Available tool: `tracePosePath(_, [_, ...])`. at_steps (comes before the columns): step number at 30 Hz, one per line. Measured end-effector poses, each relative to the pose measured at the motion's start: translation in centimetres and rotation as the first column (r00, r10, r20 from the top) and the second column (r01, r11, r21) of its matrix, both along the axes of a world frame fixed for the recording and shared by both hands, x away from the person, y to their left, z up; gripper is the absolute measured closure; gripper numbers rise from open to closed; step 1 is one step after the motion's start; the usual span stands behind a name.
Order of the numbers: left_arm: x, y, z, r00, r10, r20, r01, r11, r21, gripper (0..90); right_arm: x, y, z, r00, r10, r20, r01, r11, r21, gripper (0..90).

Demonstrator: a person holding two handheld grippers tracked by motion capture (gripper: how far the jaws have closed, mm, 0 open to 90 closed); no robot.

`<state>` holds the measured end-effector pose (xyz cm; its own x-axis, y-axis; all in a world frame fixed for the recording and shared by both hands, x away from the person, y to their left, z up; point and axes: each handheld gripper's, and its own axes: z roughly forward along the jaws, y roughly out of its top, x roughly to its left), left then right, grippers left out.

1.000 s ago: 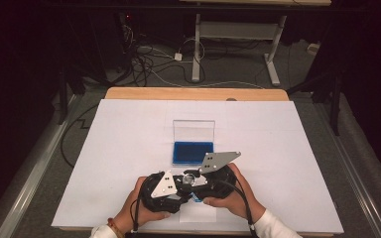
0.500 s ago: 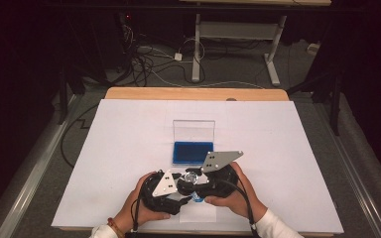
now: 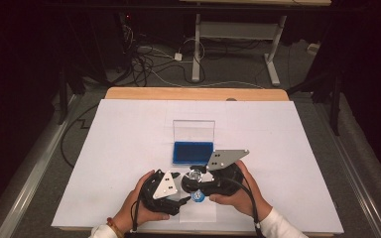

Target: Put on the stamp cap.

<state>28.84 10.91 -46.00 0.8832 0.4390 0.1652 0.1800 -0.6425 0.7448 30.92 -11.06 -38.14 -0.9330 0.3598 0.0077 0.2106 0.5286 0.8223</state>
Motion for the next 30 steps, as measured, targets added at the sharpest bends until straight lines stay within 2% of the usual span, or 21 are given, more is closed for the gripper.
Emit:
tracePosePath(10, [-0.1,0.4,0.2,0.9997,-0.001,0.026,0.001,1.0,0.007,20.2,0.0,-0.5,0.3,0.9999,-0.012,0.01,0.012,1.0,-0.007,57.3])
tracePosePath(19, [0.1,1.5,0.4,0.9987,-0.003,0.051,0.003,1.0,-0.008,18.0,0.1,-1.3,0.4,0.9993,-0.027,0.025,0.028,0.999,-0.022,57.3])
tracePosePath(23, [0.0,2.3,0.6,0.9976,0.014,0.068,-0.014,0.9999,0.002,16.8,0.2,-1.7,0.6,0.999,-0.035,0.028,0.035,0.999,-0.02,57.3])
tracePosePath(30, [-0.2,4.7,0.9,0.9953,0.066,0.07,-0.065,0.9976,-0.026,16.3,0.2,-2.2,0.7,0.9986,-0.044,0.031,0.045,0.999,-0.021,57.3])
